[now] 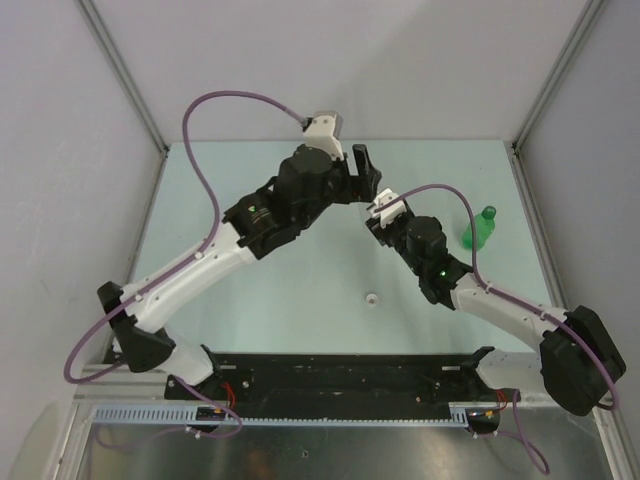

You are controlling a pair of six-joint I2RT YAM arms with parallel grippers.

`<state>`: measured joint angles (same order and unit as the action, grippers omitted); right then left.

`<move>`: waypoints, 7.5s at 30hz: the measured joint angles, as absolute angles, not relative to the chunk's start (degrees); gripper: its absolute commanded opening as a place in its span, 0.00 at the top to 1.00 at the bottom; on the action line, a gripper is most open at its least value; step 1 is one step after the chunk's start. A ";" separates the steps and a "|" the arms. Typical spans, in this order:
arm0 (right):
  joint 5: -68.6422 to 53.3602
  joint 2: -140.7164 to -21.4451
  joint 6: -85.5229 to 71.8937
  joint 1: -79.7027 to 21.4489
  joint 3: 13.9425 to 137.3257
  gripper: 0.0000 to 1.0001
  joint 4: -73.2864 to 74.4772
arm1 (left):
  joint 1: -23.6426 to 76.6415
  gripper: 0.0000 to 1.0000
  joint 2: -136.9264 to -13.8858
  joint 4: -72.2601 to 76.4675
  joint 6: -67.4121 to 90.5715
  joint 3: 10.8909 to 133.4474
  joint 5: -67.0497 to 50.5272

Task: Screw on the bottle caps
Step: Screw the bottle cap onto the plastic bottle.

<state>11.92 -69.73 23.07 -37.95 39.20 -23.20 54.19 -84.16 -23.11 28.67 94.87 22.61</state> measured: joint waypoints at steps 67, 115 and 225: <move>-40.42 -57.41 20.38 -23.68 36.82 1.00 -3.84 | 54.06 1.00 -85.54 -21.91 -0.08 89.17 -10.83; -62.54 -50.96 40.40 -22.90 40.64 1.00 5.26 | 46.52 0.01 -79.81 -26.57 -23.68 78.26 -42.06; -53.41 -58.65 54.83 -30.72 40.69 1.00 26.39 | 52.01 0.27 -77.87 -32.64 -46.26 76.12 -51.03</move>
